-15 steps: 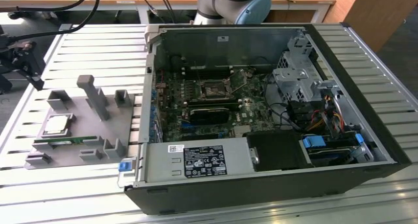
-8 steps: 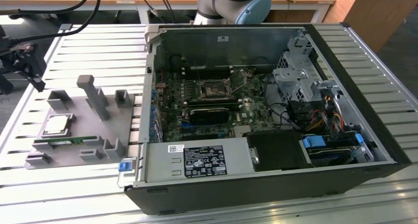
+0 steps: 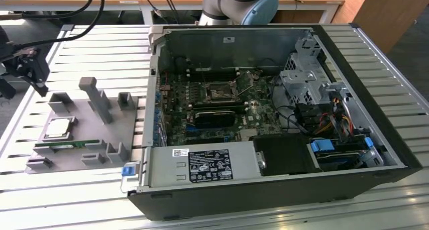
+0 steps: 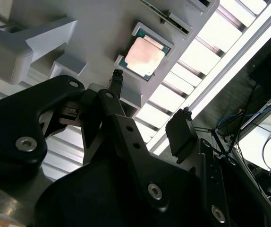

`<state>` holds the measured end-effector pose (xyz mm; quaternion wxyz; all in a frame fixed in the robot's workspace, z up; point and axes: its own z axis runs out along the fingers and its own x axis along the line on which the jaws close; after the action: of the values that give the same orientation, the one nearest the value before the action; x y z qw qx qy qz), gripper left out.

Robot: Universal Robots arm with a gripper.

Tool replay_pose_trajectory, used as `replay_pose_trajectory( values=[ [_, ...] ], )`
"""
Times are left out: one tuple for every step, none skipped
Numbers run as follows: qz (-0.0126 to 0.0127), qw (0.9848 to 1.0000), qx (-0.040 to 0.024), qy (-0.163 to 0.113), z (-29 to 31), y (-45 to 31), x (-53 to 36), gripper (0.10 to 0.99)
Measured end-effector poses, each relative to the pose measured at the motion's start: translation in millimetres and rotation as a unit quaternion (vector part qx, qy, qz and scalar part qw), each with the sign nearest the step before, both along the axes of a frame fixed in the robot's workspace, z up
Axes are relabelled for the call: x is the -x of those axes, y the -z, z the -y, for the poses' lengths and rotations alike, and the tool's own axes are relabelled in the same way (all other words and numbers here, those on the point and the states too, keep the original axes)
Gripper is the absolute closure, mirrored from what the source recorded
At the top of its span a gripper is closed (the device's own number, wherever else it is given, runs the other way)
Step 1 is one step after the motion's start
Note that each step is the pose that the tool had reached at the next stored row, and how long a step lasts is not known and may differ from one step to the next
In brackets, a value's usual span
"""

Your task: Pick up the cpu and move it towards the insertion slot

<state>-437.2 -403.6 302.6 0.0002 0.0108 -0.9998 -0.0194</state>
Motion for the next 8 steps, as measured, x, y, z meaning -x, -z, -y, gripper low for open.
replay_pose_trajectory(
  values=[
    [0.0,1.0,0.0,0.0,0.1,0.7,0.1,0.439],
    [0.0,1.0,0.0,0.0,0.3,1.4,0.1,0.439],
    [0.0,1.0,0.0001,0.0,0.5,2.1,0.1,0.439],
    [0.0,1.0,0.0,0.0,0.8,2.9,0.1,0.439],
    [0.0,1.0,0.0,0.0,1.1,3.8,0.1,0.439],
    [0.0,1.0,0.0,0.0,1.4,4.5,0.2,0.439],
    [0.0,1.0,0.0,0.0,1.6,5.1,0.2,0.439],
    [0.0,1.0,0.0,0.0,1.7,5.6,0.2,0.439]
  ],
)
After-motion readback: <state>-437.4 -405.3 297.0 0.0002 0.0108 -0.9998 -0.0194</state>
